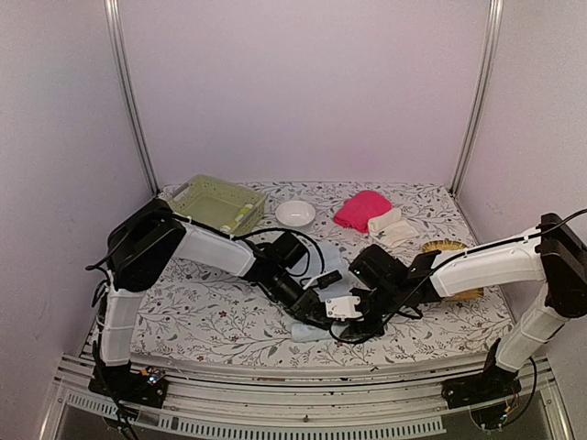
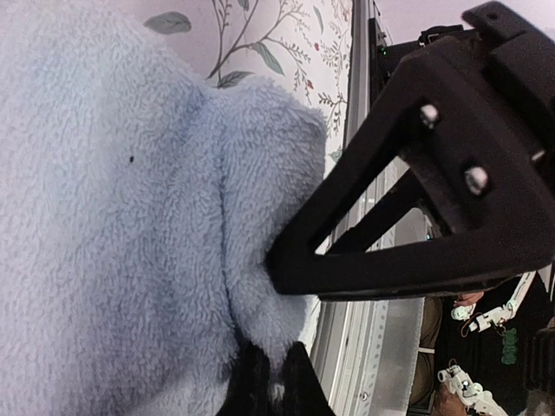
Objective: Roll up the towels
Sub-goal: Roll the towel at the center of the board.
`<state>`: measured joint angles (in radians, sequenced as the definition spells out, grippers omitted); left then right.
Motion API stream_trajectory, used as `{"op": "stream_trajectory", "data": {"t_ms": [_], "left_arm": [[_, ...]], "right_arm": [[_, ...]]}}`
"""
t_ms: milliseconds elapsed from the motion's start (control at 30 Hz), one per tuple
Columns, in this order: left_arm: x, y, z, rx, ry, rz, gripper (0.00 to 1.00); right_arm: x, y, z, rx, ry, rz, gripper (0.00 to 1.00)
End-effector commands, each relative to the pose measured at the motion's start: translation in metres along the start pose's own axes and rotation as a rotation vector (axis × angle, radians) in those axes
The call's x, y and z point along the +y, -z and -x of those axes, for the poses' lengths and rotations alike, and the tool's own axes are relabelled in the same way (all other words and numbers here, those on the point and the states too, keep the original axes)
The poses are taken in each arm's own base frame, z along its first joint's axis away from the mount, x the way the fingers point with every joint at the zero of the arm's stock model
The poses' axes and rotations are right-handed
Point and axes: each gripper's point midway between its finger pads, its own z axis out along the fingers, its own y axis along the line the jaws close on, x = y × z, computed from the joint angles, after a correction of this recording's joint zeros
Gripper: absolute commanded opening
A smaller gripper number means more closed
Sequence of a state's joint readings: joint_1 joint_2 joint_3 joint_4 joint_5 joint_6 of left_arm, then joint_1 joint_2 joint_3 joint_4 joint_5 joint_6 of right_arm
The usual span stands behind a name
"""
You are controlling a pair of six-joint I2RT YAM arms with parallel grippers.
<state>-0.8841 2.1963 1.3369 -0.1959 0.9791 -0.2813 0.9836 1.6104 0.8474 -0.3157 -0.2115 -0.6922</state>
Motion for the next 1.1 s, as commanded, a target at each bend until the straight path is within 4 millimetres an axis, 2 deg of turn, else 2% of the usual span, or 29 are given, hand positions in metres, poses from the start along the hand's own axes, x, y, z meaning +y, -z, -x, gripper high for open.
{"op": "stream_trajectory", "data": {"t_ms": [0, 333, 567, 633, 767, 867, 1000, 1067], "left_arm": [[0.009, 0.002, -0.002, -0.005, 0.017, -0.003, 0.0], [0.012, 0.001, -0.004, -0.002, 0.018, -0.003, 0.0], [0.015, 0.008, -0.002, -0.018, -0.011, 0.055, 0.0], [0.018, 0.012, 0.001, -0.033, -0.022, 0.088, 0.01], [0.017, 0.031, 0.008, -0.101, -0.053, 0.16, 0.2], [0.005, 0.055, 0.009, -0.193, -0.12, 0.211, 0.3], [-0.001, 0.084, 0.004, -0.313, -0.189, 0.324, 0.35], [-0.001, 0.093, -0.007, -0.366, -0.208, 0.371, 0.36]], "right_arm": [[-0.009, 0.016, 0.02, -0.046, 0.01, -0.035, 0.43], [-0.001, -0.009, 0.003, 0.006, 0.008, 0.013, 0.45], [0.012, -0.014, 0.0, 0.01, -0.002, 0.085, 0.23], [0.015, -0.013, 0.0, 0.011, -0.004, 0.103, 0.13], [0.028, -0.009, -0.001, 0.009, -0.034, 0.196, 0.05], [0.033, -0.003, -0.001, -0.009, -0.111, 0.289, 0.04], [0.024, 0.005, 0.001, -0.057, -0.241, 0.395, 0.03], [0.018, 0.007, 0.0, -0.069, -0.302, 0.444, 0.03]]}}
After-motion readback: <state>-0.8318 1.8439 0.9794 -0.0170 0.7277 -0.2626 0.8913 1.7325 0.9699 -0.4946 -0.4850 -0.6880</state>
